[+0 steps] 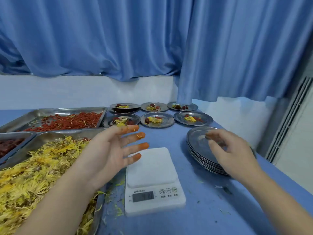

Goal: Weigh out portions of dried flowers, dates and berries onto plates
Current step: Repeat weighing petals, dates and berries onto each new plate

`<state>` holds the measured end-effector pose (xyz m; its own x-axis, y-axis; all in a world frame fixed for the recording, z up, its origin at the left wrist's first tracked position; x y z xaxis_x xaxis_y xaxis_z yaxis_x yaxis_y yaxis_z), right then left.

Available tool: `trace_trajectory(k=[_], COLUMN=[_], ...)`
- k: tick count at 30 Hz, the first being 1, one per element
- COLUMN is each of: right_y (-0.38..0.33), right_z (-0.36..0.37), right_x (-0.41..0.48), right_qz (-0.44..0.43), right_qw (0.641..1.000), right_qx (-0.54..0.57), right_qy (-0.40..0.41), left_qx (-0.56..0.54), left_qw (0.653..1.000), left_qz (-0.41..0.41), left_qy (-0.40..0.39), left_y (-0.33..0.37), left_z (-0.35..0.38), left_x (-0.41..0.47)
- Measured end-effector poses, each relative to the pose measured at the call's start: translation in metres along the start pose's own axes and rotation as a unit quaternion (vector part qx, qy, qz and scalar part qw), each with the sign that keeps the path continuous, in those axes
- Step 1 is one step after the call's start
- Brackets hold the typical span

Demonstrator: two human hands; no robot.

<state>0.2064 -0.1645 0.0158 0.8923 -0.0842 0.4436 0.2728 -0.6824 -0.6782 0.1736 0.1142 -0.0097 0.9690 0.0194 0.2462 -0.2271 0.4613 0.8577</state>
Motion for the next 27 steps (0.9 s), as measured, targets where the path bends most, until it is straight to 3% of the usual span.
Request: trace_trajectory(k=[6, 14, 21, 27], right_y=[0.04, 0.041, 0.036, 0.026], right_z=[0.01, 0.016, 0.016, 0.008], right_x=[-0.011, -0.014, -0.014, -0.019], right_qz=[0.035, 0.06, 0.055, 0.003], right_qw=[0.989, 0.979, 0.979, 0.991], right_qx=[-0.121, -0.175, -0.188, -0.13], right_qy=[-0.077, -0.082, -0.062, -0.038], left_qx=[-0.044, -0.019, -0.002, -0.007], left_qw=[0.995, 0.993, 0.995, 0.995], left_qz=[-0.007, 0.012, 0.008, 0.01], left_qy=[0.085, 0.114, 0.097, 0.102], left_y=[-0.01, -0.014, -0.018, -0.016], left_z=[-0.023, -0.039, -0.032, -0.034], left_x=[-0.019, -0.033, -0.033, -0.035])
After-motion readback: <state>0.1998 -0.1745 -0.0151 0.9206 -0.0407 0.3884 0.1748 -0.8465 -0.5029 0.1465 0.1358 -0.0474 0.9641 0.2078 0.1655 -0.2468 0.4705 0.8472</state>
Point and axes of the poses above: each hand's wrist, its own x-axis towards the middle knuckle, its own z-axis out of the palm, y = z × x, the point moved 9 cm from there along x, towards the middle knuckle, and after that the axes turned 15 degrees about z, right-handed, at the moved point
